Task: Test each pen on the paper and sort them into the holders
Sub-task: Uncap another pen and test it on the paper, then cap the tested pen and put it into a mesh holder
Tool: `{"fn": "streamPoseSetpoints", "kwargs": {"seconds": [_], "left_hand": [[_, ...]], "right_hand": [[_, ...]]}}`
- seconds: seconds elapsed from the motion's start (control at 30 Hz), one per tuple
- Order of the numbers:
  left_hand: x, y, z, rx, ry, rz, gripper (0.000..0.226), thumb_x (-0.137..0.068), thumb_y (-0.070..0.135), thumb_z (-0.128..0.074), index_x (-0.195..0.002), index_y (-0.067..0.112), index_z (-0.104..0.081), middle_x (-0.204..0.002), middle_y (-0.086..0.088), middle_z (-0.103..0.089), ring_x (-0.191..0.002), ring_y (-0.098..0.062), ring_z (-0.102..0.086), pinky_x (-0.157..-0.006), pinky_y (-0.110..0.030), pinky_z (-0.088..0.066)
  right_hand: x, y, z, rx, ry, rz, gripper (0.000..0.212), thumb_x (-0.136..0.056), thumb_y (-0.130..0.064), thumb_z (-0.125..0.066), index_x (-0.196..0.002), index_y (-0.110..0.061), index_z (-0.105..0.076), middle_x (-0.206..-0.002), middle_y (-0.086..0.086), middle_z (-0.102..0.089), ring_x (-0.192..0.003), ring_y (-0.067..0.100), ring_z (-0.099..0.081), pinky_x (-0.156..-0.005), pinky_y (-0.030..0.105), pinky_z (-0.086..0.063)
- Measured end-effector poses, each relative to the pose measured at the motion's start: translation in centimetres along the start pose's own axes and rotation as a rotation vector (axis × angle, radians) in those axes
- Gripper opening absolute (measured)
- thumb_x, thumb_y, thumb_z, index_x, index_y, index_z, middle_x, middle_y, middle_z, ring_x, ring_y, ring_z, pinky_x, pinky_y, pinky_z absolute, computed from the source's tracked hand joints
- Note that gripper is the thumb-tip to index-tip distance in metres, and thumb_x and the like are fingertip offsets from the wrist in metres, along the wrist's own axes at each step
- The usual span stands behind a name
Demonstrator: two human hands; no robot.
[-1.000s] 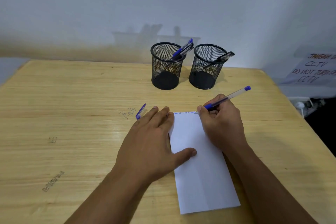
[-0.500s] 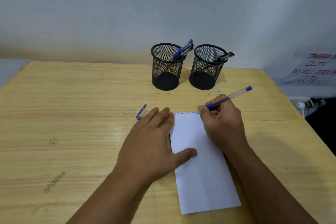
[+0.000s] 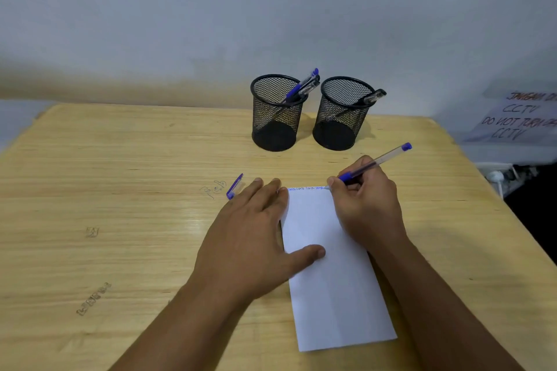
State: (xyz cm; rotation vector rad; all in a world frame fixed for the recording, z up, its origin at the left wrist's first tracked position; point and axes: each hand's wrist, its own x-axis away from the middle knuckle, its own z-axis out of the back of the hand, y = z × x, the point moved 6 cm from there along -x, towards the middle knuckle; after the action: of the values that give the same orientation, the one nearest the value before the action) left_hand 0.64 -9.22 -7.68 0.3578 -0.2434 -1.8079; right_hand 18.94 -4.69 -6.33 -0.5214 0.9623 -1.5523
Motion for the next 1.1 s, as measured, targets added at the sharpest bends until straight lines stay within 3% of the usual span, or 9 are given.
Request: {"fn": "streamPoseSetpoints", "kwargs": {"seconds": [0.07,0.2,0.33,0.47,0.6,0.7,0.8,0.9,1.1], "left_hand": [[0.1,0.0,0.0,0.007,0.001,0.002,0.103,-0.070,0.088,-0.038,-0.154,0.031,-0.018,-0.162,0.015,-0.009,-0.149,-0.005,0.001,-0.119,-0.029,-0.009],[0.0,0.1,0.2,-0.004,0.002,-0.002,0.105,-0.070,0.088,-0.037,-0.154,0.028,-0.017,-0.162,0.014,-0.010,-0.149,-0.007,-0.001,-0.119,-0.031,-0.012],[0.1,0.2,0.2,0.015,-0.028,-0.002,0.110,-0.068,0.090,-0.042,-0.154,0.026,-0.016,-0.162,0.014,-0.011,-0.149,-0.007,-0.002,-0.120,-0.032,-0.016],[0.1,0.0,1.0,0.191,0.002,0.057,0.108,-0.068,0.081,-0.058,-0.154,0.029,-0.018,-0.159,0.020,-0.017,-0.146,-0.002,-0.012,-0.115,-0.027,-0.023],[0.3,-1.7,2.4,0.296,0.222,0.143,0.069,-0.078,0.059,-0.066,-0.139,0.036,-0.045,-0.120,0.022,-0.051,-0.115,-0.004,-0.049,-0.096,-0.027,-0.045],[0.3,-4.0,4.2,0.342,0.333,0.269,0.039,-0.082,0.043,-0.069,-0.118,0.031,-0.060,-0.094,0.015,-0.056,-0.091,-0.007,-0.056,-0.081,-0.031,-0.050],[-0.1,-5.6,5.0,0.297,0.271,0.382,0.036,-0.083,0.042,-0.067,-0.114,0.023,-0.062,-0.095,0.005,-0.058,-0.089,-0.014,-0.057,-0.077,-0.031,-0.046],[-0.3,-6.1,4.7,0.232,0.208,0.447,0.021,-0.080,0.039,-0.061,-0.092,0.023,-0.065,-0.091,0.003,-0.061,-0.085,-0.016,-0.059,-0.073,-0.032,-0.049],[-0.8,-5.5,5.1,0.271,0.206,0.397,0.005,-0.084,0.033,-0.065,-0.083,0.029,-0.068,-0.084,0.012,-0.067,-0.081,-0.010,-0.062,-0.070,-0.031,-0.053]], "right_hand": [[-0.1,0.3,0.1,-0.040,0.007,-0.020,0.015,-0.088,-0.022,-0.067,-0.085,-0.016,-0.054,-0.070,0.000,-0.067,-0.063,0.008,-0.065,-0.054,0.011,-0.045],[-0.2,1.3,0.4,-0.289,0.029,-0.127,0.016,-0.089,-0.020,-0.066,-0.081,-0.017,-0.052,-0.071,0.008,-0.069,-0.067,0.019,-0.067,-0.067,0.033,-0.054],[0.0,0.9,0.7,-0.359,0.022,-0.145,0.012,-0.091,-0.016,-0.065,-0.088,-0.007,-0.056,-0.072,0.010,-0.069,-0.064,0.014,-0.064,-0.067,0.027,-0.051],[0.0,0.5,1.3,-0.472,-0.008,-0.185,0.009,-0.092,-0.013,-0.064,-0.084,-0.010,-0.060,-0.071,0.011,-0.067,-0.068,0.021,-0.062,-0.075,0.039,-0.053],[0.4,0.1,1.9,-0.522,-0.052,-0.184,0.009,-0.090,-0.013,-0.066,-0.083,-0.009,-0.062,-0.071,0.012,-0.067,-0.066,0.019,-0.061,-0.073,0.039,-0.053],[1.4,-0.2,2.2,-0.547,-0.097,-0.176,0.008,-0.089,-0.013,-0.068,-0.082,-0.013,-0.063,-0.071,0.006,-0.068,-0.067,0.016,-0.064,-0.071,0.035,-0.054],[2.2,-0.6,2.4,-0.584,-0.154,-0.171,0.009,-0.088,-0.009,-0.067,-0.082,-0.015,-0.063,-0.069,0.003,-0.067,-0.069,0.016,-0.062,-0.073,0.038,-0.050],[2.7,-1.3,2.8,-0.668,-0.166,-0.173,0.013,-0.087,-0.003,-0.066,-0.082,-0.015,-0.065,-0.074,0.006,-0.068,-0.074,0.019,-0.060,-0.077,0.039,-0.049],[3.0,-2.6,3.8,-0.783,-0.146,-0.165,0.008,-0.091,-0.004,-0.063,-0.087,-0.008,-0.067,-0.081,0.009,-0.070,-0.080,0.021,-0.068,-0.084,0.034,-0.053]]}}
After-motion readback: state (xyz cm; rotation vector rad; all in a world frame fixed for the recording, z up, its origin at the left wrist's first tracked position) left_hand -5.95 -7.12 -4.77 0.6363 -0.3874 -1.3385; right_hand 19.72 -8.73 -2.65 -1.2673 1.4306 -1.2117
